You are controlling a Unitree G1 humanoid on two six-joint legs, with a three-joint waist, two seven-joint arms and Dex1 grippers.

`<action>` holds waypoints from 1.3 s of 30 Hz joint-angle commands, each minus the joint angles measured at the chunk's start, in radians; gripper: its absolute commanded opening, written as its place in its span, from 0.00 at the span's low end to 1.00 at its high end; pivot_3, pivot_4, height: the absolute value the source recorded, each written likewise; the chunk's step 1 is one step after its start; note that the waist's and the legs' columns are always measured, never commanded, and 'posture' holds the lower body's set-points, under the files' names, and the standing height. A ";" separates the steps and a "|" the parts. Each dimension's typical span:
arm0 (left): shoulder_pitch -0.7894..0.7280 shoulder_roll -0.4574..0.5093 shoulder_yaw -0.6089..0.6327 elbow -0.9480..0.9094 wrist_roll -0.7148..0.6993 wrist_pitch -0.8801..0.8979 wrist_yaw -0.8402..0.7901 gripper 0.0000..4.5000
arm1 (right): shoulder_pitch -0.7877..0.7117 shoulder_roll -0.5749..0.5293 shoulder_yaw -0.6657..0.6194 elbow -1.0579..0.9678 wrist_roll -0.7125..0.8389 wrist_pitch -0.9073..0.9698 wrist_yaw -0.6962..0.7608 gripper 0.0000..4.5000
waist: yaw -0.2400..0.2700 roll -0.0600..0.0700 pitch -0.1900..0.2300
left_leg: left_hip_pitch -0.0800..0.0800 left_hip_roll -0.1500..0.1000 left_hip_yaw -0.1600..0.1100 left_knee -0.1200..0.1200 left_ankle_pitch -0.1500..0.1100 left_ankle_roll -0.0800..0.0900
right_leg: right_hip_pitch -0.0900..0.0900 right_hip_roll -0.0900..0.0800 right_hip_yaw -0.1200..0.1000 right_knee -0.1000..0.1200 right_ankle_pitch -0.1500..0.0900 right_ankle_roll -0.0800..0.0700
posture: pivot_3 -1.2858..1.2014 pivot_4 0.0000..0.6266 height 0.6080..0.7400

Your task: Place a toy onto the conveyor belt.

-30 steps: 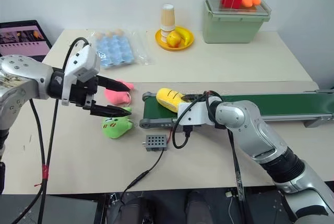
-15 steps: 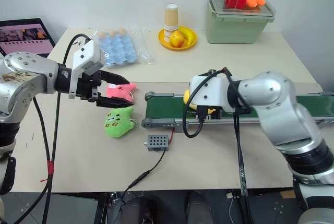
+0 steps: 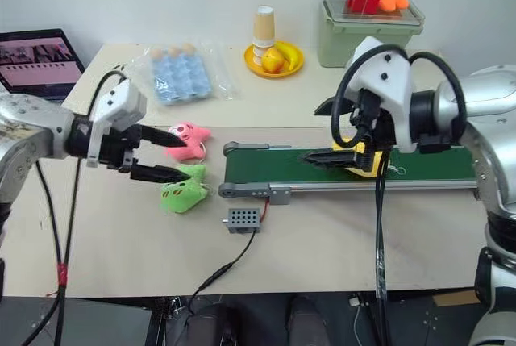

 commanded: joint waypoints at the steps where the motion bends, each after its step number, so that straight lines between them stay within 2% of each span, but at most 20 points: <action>1: 0.004 0.011 -0.012 -0.008 0.061 -0.052 0.016 0.91 | -0.040 -0.008 -0.023 0.003 0.018 -0.026 -0.035 1.00 | 0.001 0.000 0.000 | 0.000 0.000 0.000 0.000 0.000 0.000 | 0.000 0.000 0.000 0.000 0.000 0.000 | 0.52 0.24 0.96; 15: 0.050 -0.188 -0.149 0.139 0.258 -0.223 0.100 0.91 | -0.078 -0.080 -0.063 0.004 0.079 0.001 -0.081 1.00 | 0.012 0.000 0.000 | -0.002 0.000 0.002 0.002 -0.001 0.001 | 0.000 0.000 -0.001 0.000 0.001 0.000 | 0.52 0.24 0.96; 24: 0.043 -0.230 -0.203 0.255 0.393 -0.372 0.096 0.91 | -0.115 -0.099 -0.141 -0.005 0.239 0.157 -0.121 1.00 | 0.011 0.000 0.000 | -0.001 0.001 0.001 0.002 -0.002 0.003 | 0.000 -0.002 0.000 0.000 0.001 0.000 | 0.52 0.24 0.96; 34: 0.075 -0.278 -0.169 0.249 0.382 -0.334 0.107 0.91 | -0.077 -0.086 -0.168 0.010 0.379 0.182 -0.129 1.00 | 0.011 0.000 0.000 | -0.002 0.001 0.001 0.006 -0.004 0.006 | 0.000 -0.003 0.000 0.000 0.001 0.001 | 0.52 0.24 0.96; 36: 0.080 -0.285 -0.156 0.241 0.368 -0.306 0.109 0.79 | -0.075 -0.091 -0.156 0.015 0.378 0.166 -0.134 1.00 | 0.010 0.000 0.000 | -0.002 0.001 0.001 0.007 -0.004 0.007 | 0.000 -0.003 0.001 0.001 0.001 0.001 | 0.52 0.24 0.96; 37: 0.083 -0.283 -0.153 0.236 0.363 -0.297 0.104 0.76 | -0.075 -0.092 -0.152 0.018 0.378 0.161 -0.136 1.00 | 0.011 0.000 0.000 | -0.002 0.001 0.001 0.007 -0.004 0.007 | 0.000 -0.003 0.001 0.001 0.001 0.001 | 0.52 0.24 0.96; 39: 0.086 -0.279 -0.148 0.226 0.365 -0.287 0.103 0.58 | -0.076 -0.093 -0.146 0.022 0.379 0.152 -0.139 1.00 | 0.010 0.000 0.000 | -0.003 0.001 0.001 0.008 -0.005 0.008 | 0.000 -0.003 0.001 0.001 0.002 0.002 | 0.52 0.24 0.96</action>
